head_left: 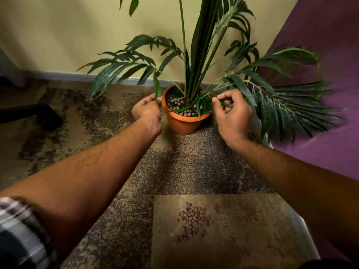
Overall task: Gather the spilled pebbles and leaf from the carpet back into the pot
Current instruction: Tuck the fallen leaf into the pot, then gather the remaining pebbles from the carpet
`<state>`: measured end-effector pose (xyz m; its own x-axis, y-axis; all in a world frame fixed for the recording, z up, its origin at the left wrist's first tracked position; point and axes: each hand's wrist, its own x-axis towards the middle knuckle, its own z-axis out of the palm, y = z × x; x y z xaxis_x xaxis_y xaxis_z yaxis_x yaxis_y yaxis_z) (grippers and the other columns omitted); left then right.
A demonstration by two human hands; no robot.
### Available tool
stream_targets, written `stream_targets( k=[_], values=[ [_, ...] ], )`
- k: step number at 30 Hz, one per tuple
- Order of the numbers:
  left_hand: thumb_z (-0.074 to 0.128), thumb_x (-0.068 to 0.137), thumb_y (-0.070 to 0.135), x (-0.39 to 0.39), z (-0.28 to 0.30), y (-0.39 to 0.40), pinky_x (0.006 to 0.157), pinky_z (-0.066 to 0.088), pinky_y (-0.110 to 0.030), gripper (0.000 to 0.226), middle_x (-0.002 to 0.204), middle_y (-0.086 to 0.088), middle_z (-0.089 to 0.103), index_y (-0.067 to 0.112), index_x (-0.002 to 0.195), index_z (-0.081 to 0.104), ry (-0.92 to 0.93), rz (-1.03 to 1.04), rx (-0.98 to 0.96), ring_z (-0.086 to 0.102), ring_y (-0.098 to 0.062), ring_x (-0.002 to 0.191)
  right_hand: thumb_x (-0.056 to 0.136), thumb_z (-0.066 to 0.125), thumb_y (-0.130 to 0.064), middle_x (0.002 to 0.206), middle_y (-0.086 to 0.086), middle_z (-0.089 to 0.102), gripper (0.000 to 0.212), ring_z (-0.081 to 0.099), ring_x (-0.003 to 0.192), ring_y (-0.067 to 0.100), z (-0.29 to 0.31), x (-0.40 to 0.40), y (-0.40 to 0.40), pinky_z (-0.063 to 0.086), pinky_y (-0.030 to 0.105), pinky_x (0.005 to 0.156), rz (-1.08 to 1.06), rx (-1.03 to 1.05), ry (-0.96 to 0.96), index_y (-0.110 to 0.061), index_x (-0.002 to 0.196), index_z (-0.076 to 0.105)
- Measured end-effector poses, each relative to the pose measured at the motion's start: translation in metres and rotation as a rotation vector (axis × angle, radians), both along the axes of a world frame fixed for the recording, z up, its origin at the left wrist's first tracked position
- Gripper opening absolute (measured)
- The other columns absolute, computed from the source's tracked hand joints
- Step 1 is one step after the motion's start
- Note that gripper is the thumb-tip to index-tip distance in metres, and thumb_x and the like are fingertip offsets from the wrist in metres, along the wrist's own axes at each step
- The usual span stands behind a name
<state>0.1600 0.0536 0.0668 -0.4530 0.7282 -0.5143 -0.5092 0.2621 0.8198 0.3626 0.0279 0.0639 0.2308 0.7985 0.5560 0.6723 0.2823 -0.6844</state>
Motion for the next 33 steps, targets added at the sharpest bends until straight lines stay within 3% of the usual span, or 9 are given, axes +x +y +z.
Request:
stream_targets(
  k=[4,6,9,14,17,21,25,30,33],
  values=[
    [0.071,0.088,0.002,0.003,-0.008,0.016,0.082,0.061,-0.029,0.016,0.098,-0.005,0.077,0.017,0.091,0.074,0.072,-0.035,0.021,0.073,-0.016,0.09,0.089,0.071,-0.025,0.087,-0.009,0.067,0.007,0.06,0.072,0.007,0.001,-0.006,0.012,0.052,0.026,0.059,0.01,0.008,-0.085,-0.02,0.093,0.067],
    [0.073,0.086,0.002,0.005,-0.015,0.029,0.088,0.06,-0.032,0.018,0.095,-0.003,0.076,0.019,0.084,0.072,0.165,-0.056,0.013,0.072,-0.016,0.091,0.088,0.072,-0.025,0.092,-0.006,0.069,0.007,0.064,0.082,0.012,-0.003,-0.01,0.023,0.057,0.035,0.065,-0.017,-0.011,-0.12,-0.021,0.092,0.068],
    [0.077,0.081,0.002,0.003,-0.024,0.051,0.087,0.061,-0.034,0.028,0.085,0.0,0.074,0.023,0.067,0.066,0.311,-0.082,0.018,0.072,-0.015,0.087,0.087,0.073,-0.023,0.096,-0.004,0.07,0.006,0.065,0.088,0.013,-0.008,-0.02,0.04,0.058,0.041,0.072,-0.078,-0.046,-0.115,-0.021,0.092,0.07],
    [0.079,0.079,0.007,0.003,-0.036,0.082,0.081,0.062,-0.036,0.025,0.082,-0.002,0.075,0.021,0.064,0.065,0.469,-0.19,0.011,0.072,-0.015,0.083,0.092,0.069,-0.02,0.116,0.0,0.07,0.026,0.065,0.105,0.017,-0.025,-0.04,0.044,0.047,0.021,0.087,-0.112,-0.147,-0.182,-0.017,0.117,0.075],
    [0.074,0.084,0.009,0.007,-0.046,0.087,0.081,0.061,-0.034,0.025,0.082,-0.002,0.07,0.021,0.068,0.061,0.557,-0.301,0.008,0.068,-0.014,0.084,0.091,0.066,-0.029,0.119,-0.002,0.066,0.036,0.061,0.11,0.02,-0.039,-0.039,0.039,0.048,0.028,0.091,-0.077,-0.195,-0.289,-0.018,0.125,0.072],
    [0.072,0.081,0.024,0.002,-0.062,0.091,0.067,0.06,-0.027,0.005,0.079,0.002,0.072,0.019,0.08,0.072,0.741,-0.339,-0.032,0.069,-0.011,0.077,0.09,0.066,-0.034,0.122,0.001,0.062,0.044,0.057,0.115,0.021,-0.039,-0.035,0.038,0.048,0.03,0.095,-0.085,-0.214,-0.307,-0.014,0.129,0.07],
    [0.073,0.062,0.042,-0.013,-0.095,0.115,0.076,0.063,-0.041,0.022,0.079,0.004,0.073,0.025,0.076,0.072,0.793,-0.353,-0.052,0.072,-0.018,0.08,0.094,0.058,-0.041,0.134,0.002,0.056,0.054,0.049,0.124,0.023,-0.036,-0.043,0.042,0.044,0.033,0.099,-0.027,-0.253,-0.351,-0.014,0.141,0.061],
    [0.074,0.079,0.025,-0.018,-0.065,0.086,0.084,0.061,-0.037,0.005,0.084,0.005,0.074,0.023,0.075,0.072,0.752,-0.386,0.007,0.071,-0.016,0.087,0.097,0.045,-0.059,0.148,-0.001,0.049,0.058,0.038,0.135,0.026,-0.037,-0.057,0.047,0.039,0.046,0.107,-0.098,-0.438,-0.454,-0.022,0.138,0.061],
    [0.068,0.086,0.022,-0.025,-0.063,0.075,0.082,0.055,-0.029,0.018,0.08,0.008,0.069,0.024,0.069,0.064,0.826,-0.342,0.008,0.067,-0.016,0.087,0.095,0.049,-0.057,0.144,0.0,0.047,0.052,0.041,0.131,0.025,-0.039,-0.057,0.044,0.04,0.044,0.105,-0.147,-0.372,-0.439,-0.028,0.135,0.063]
  ],
)
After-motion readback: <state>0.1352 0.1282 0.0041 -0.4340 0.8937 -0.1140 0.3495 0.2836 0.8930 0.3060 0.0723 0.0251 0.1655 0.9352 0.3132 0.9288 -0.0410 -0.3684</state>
